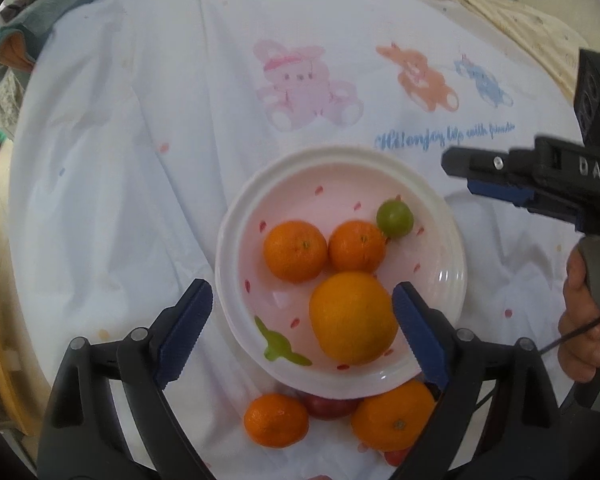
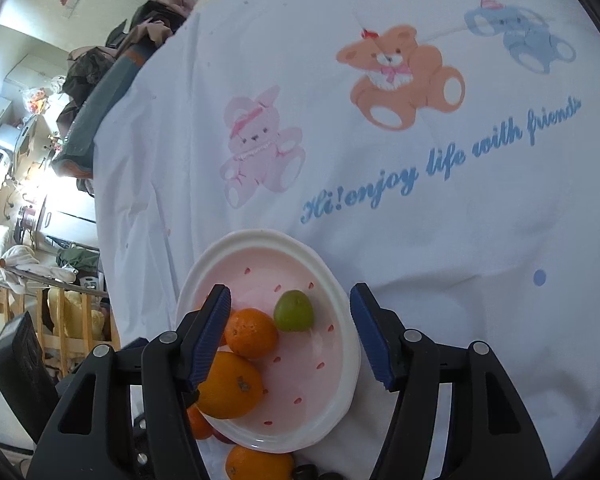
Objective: Organize fruits
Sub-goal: 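Lift both open grippers away from the pink bowl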
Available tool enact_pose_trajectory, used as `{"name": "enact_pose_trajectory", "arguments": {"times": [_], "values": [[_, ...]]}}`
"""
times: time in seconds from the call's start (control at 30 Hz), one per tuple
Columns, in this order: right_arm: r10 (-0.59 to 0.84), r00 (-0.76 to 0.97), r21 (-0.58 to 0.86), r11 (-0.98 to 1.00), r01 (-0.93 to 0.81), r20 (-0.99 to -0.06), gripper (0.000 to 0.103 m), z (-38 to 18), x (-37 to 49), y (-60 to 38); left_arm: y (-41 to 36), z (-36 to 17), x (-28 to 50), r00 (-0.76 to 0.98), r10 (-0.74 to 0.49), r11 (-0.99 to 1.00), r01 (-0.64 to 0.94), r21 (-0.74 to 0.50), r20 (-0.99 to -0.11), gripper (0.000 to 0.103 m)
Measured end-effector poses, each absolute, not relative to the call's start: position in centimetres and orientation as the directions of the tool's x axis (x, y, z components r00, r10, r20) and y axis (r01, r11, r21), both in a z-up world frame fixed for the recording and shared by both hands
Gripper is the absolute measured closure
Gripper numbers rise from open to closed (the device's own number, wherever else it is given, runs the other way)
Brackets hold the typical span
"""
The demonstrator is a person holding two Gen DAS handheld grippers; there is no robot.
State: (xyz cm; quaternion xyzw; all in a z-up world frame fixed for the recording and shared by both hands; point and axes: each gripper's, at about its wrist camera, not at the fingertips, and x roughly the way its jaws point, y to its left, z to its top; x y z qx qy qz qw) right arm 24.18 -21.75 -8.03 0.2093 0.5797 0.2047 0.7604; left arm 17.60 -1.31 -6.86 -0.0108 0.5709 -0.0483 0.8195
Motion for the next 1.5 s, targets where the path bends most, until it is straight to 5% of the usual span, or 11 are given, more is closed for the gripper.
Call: {"name": "enact_pose_trajectory", "arguments": {"times": [0.63,1.07,1.27,1.5], "values": [[0.577,0.349,0.569,0.811,-0.136,-0.739,0.035,0.9,14.8,-24.2,4.0,2.0,10.3,0.521,-0.033,0.987,-0.116,-0.109,-0.853,0.014],[0.482,0.389,0.473,0.872,-0.127,-0.785,0.035,-0.5,8.3,-25.8,2.8,-2.7,6.7,0.444,-0.083,0.968,-0.176,-0.178,-0.892,0.014],[0.594,0.336,0.631,0.776,0.003,-0.731,0.035,-3.2,9.5,-27.3,1.4,-3.7,6.8,0.437,-0.096,0.979,-0.120,-0.164,-0.895,0.014],[0.561,0.346,0.596,0.803,-0.004,-0.752,0.035,-3.2,9.6,-26.7,0.4,-5.8,7.2,0.349,-0.139,0.979,-0.091,-0.181,-0.927,0.014]]}}
